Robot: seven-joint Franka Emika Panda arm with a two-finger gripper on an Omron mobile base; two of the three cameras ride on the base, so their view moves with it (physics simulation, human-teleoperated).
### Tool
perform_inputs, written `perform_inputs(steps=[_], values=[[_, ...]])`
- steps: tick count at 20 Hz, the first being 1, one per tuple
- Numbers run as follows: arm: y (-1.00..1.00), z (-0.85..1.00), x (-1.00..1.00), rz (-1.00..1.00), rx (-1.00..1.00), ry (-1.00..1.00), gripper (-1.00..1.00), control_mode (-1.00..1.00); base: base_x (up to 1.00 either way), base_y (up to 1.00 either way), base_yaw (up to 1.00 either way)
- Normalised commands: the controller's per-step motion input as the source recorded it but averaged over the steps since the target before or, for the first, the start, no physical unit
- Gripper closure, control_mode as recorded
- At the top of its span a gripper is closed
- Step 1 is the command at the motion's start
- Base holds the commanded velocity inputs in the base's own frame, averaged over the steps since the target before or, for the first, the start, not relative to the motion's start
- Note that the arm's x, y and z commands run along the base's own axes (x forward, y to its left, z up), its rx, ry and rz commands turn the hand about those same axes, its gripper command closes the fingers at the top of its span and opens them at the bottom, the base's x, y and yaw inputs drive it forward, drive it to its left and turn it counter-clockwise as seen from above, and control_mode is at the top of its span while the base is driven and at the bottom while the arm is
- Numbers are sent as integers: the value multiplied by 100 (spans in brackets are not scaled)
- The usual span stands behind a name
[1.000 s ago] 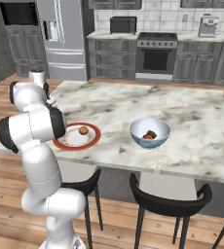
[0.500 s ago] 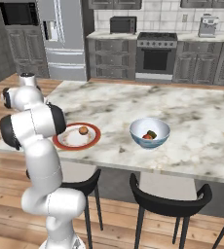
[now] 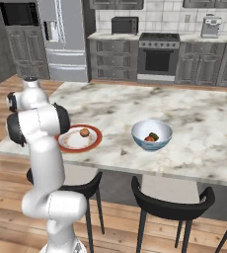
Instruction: Take the fruits from the plate on the dining counter and place two fruits in each bowl.
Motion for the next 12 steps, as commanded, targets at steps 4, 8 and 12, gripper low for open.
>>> perform_inputs(steps=[4, 8, 12], values=[[0, -45, 6, 2, -2, 2, 100, -100, 0, 0, 0], [0, -36, 1, 2, -1, 0, 100, -100, 0, 0, 0], [0, -9, 1, 3, 0, 0, 100, -100, 0, 0, 0]])
